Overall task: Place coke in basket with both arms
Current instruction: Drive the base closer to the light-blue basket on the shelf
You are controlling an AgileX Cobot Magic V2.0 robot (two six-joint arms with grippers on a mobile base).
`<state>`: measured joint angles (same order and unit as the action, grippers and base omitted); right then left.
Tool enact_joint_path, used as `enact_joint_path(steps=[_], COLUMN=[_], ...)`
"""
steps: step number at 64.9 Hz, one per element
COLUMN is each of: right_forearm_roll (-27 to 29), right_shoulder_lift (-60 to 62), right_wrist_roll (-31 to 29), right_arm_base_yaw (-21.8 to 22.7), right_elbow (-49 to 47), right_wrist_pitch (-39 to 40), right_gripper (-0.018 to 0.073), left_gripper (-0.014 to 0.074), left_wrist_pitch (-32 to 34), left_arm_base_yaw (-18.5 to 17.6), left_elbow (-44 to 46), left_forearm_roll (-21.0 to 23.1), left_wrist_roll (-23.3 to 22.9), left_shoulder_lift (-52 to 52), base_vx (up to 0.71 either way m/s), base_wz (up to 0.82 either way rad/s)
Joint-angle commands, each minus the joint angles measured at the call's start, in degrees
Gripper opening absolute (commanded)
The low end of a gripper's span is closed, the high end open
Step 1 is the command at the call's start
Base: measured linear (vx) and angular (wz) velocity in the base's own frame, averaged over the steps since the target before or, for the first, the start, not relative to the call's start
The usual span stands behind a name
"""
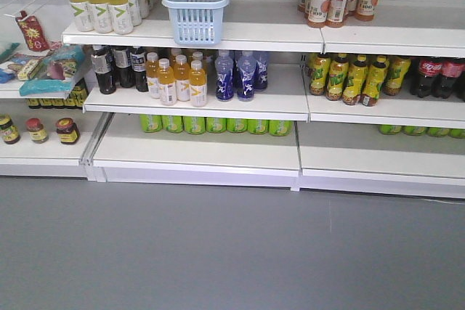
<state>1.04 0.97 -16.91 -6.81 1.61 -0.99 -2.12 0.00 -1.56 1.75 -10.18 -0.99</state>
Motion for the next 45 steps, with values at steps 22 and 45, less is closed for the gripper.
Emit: enact_joint_path(steps=[22, 45], right_forearm_roll=[-0.4, -0.4], right_shoulder_lift=[0.6, 0.6], right_wrist_roll=[-0.6, -0.6], right_arm_base_yaw=[0.4, 0.4], right_elbow=[0.8, 0.8], right_wrist_pitch=[4.1, 4.1], right_gripper=[-0.0009, -0.0009], left_gripper=[-0.0006, -0.0006], left_wrist_pitch=[4.3, 4.3], left_arm_base_yaw=[-0.4, -0.4], left_elbow=[-0.7, -0.7], left_forearm_roll=[0.1, 0.1], left_wrist_roll=[-0.1, -0.1], left_shoulder_lift=[-0.5, -0.5], base_vx=[0.11, 0.13], base_wz=[0.0, -0.02])
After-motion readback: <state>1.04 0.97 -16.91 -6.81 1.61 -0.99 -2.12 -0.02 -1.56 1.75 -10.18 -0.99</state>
